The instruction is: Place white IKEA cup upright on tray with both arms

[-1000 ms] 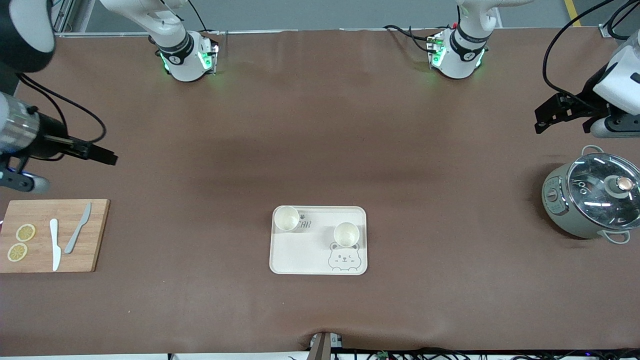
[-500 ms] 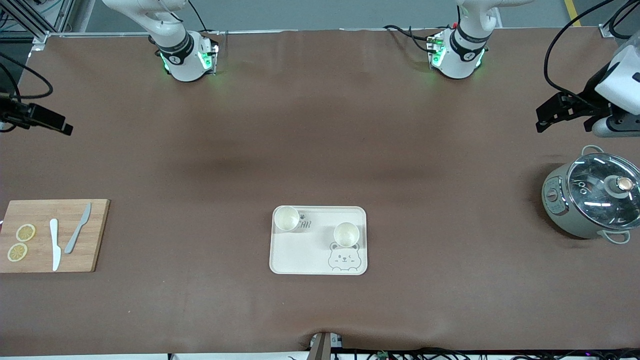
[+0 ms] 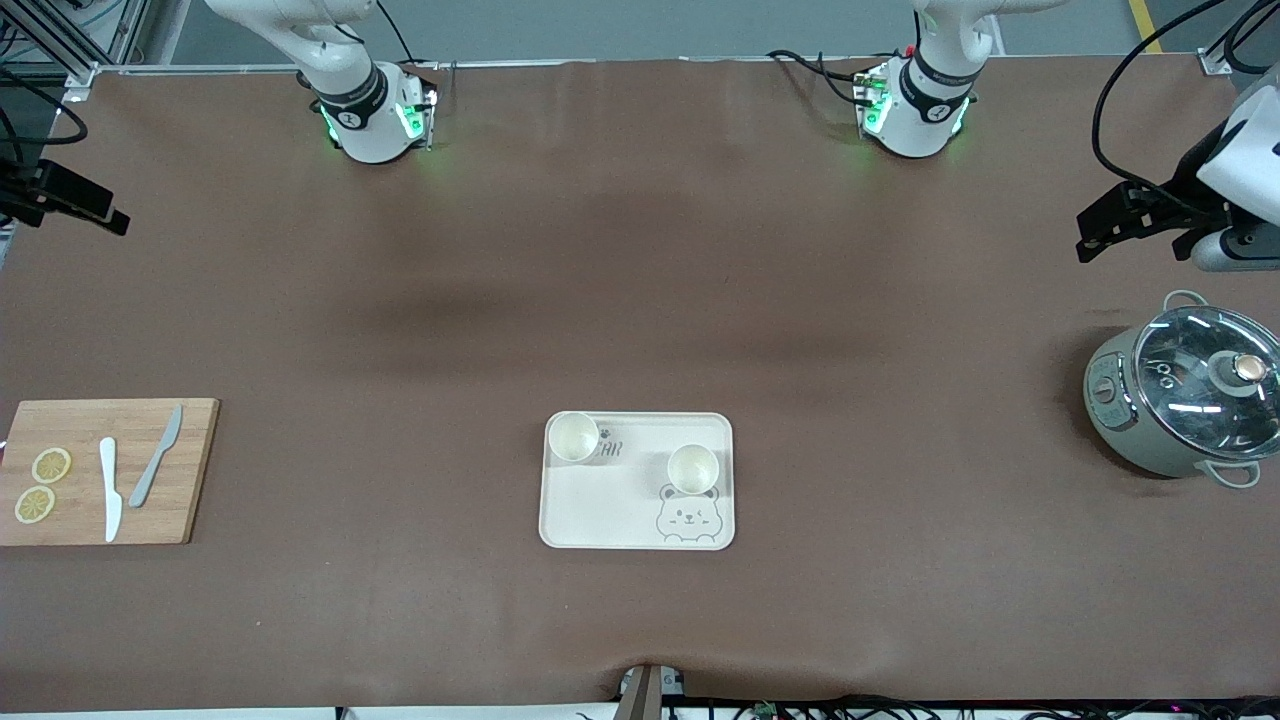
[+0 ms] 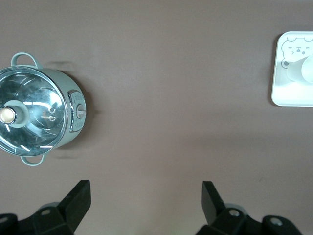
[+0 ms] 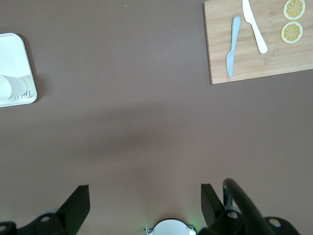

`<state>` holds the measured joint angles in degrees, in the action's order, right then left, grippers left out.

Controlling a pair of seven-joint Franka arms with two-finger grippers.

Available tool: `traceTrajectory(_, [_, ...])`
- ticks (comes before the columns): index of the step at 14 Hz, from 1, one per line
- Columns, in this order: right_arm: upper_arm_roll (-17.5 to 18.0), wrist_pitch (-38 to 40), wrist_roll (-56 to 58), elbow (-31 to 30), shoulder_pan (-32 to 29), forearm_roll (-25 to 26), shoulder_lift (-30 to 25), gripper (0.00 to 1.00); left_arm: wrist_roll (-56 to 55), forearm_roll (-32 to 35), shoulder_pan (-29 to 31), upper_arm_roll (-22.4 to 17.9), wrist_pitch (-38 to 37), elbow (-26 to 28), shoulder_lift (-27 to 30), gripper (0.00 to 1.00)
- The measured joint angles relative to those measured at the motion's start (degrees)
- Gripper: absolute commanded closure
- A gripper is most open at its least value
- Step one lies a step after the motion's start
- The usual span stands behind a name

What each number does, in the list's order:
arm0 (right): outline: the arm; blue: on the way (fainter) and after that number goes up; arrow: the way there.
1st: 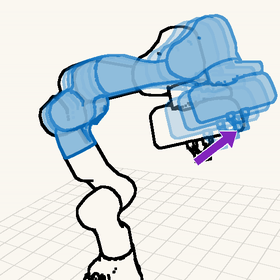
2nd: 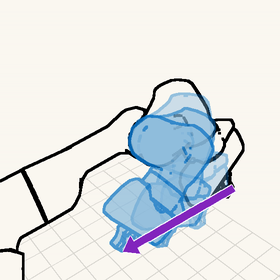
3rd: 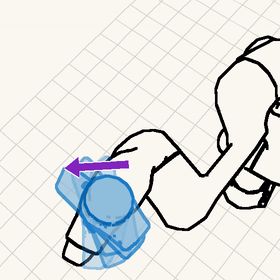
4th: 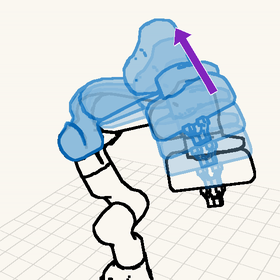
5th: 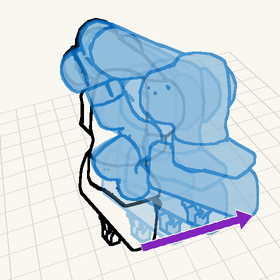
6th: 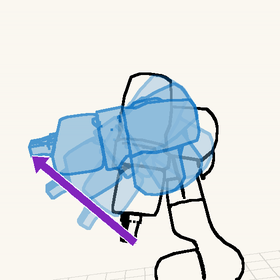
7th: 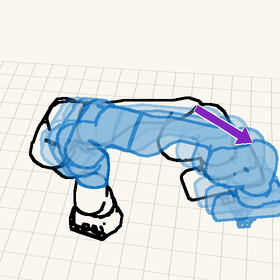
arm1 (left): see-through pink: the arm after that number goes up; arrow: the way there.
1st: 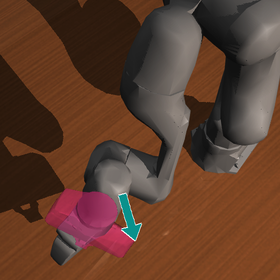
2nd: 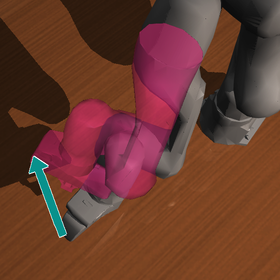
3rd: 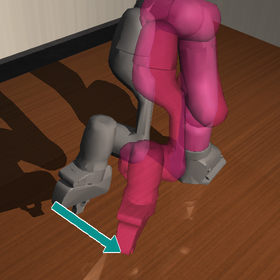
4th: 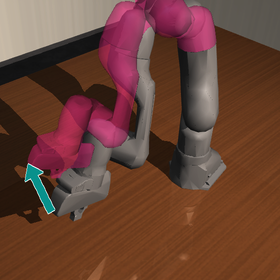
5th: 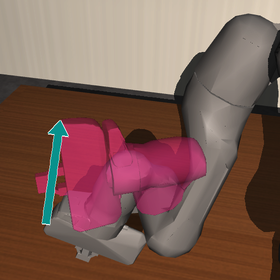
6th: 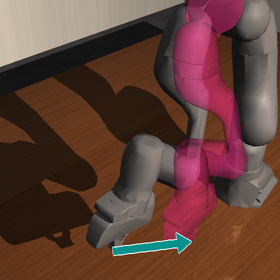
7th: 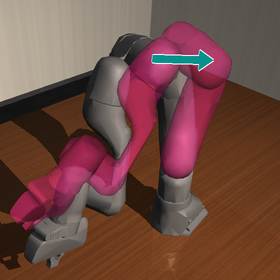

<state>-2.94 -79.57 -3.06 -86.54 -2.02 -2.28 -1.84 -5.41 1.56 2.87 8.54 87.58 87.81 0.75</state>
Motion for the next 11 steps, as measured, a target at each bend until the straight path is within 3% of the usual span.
traceTrajectory(11, [1.58,-1.08,0.42,-0.11,0.08,2.80,0.00,0.00,0.01,0.00,0.32,-0.27,-0.51,-0.80,0.18,0.00])
